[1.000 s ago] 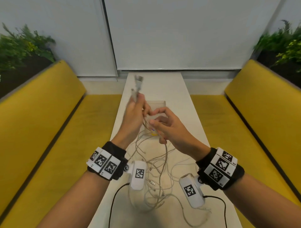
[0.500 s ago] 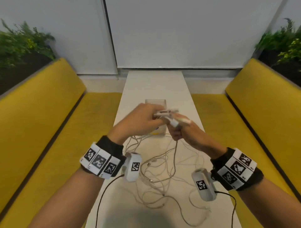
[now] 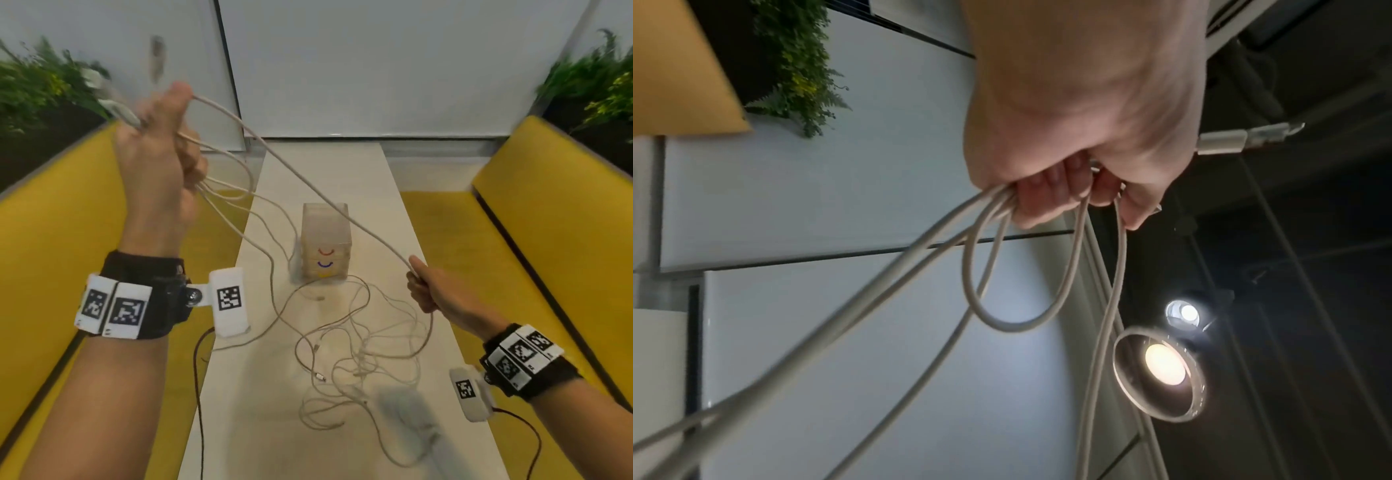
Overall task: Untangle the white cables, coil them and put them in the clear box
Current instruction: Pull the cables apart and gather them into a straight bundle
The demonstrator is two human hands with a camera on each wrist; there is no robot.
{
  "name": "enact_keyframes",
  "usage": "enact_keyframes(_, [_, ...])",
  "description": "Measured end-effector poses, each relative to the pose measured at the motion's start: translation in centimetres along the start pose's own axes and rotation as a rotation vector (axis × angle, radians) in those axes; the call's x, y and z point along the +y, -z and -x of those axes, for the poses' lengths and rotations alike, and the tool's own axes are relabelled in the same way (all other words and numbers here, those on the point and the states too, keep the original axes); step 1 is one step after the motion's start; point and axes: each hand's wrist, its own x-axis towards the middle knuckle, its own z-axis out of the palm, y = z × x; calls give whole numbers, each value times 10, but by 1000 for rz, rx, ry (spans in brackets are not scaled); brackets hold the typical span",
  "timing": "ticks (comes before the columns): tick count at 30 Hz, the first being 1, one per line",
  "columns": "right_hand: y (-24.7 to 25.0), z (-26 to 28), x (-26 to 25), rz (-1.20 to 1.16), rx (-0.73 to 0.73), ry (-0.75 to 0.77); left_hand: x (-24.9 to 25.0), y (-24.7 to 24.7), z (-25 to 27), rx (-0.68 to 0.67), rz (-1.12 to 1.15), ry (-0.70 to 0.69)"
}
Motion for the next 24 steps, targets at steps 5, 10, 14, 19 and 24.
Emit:
enact_keyframes(5, [16, 2, 22, 133, 56, -100, 4, 5, -1, -23, 87, -13])
enact_keyframes(10, [1, 9, 15, 627, -744, -401, 0, 4, 6, -283, 61, 42])
enact_keyframes(14, [-13, -7, 25, 836, -619, -280, 0, 1, 6, -435, 4, 64])
enact_keyframes(19, [-49, -47, 43, 795, -226, 77, 2, -3, 9, -531, 30, 190])
enact_keyframes(24, [-107, -81, 75, 840, -342, 112, 3, -1, 12, -524, -13, 285])
